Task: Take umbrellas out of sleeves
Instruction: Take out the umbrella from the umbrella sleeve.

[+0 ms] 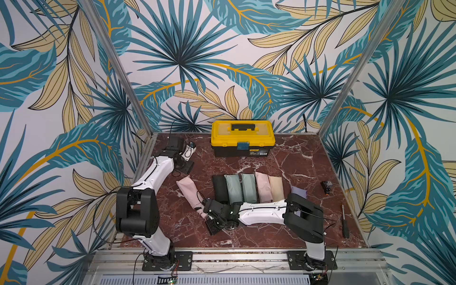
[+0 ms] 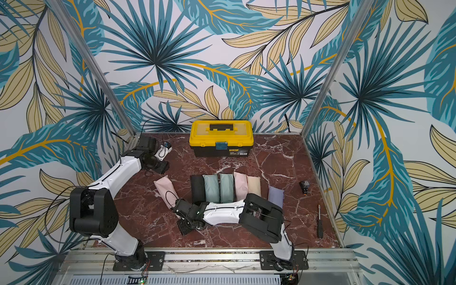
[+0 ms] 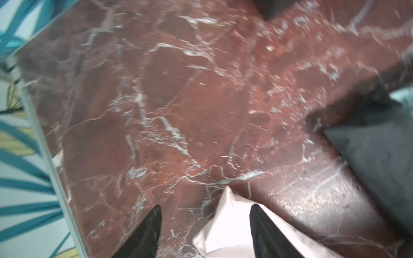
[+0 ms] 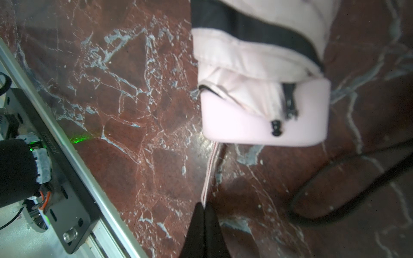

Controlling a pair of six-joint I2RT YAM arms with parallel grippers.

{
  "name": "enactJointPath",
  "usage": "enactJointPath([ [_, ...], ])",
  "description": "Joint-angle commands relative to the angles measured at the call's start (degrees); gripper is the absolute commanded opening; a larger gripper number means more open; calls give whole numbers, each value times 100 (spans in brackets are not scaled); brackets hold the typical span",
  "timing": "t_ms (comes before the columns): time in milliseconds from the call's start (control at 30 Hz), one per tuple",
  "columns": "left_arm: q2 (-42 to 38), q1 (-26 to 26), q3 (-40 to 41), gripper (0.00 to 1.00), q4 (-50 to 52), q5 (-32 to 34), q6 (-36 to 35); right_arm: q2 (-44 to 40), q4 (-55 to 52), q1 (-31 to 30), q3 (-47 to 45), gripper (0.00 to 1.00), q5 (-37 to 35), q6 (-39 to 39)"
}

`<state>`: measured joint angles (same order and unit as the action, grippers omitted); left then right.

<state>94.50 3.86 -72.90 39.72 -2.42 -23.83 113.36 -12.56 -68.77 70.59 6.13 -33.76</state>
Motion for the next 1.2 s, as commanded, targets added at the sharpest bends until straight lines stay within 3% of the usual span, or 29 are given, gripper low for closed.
enactJointPath([
  [0, 43, -25, 31, 64, 318, -10, -200, -177, -238, -22, -165, 0, 61, 126],
  [467, 895, 45, -350, 64, 1025, -334, 1201, -10, -114, -22, -118, 0, 90, 35],
  [667, 1497, 41, -814, 48, 1388, -20, 1651, 11, -96, -22, -120, 0, 71, -11],
  [767, 1545, 44, -804, 46, 1384, -58, 1671, 2, -91, -22, -129, 0, 50, -30],
  [1033, 1493, 36, -822, 18, 1382, -127, 1680, 19, -58, -22, -146, 0, 61, -52],
  [1167, 1475, 36, -892, 9, 1389, -38, 1672, 19, -51, -22, -142, 0, 58, -59],
])
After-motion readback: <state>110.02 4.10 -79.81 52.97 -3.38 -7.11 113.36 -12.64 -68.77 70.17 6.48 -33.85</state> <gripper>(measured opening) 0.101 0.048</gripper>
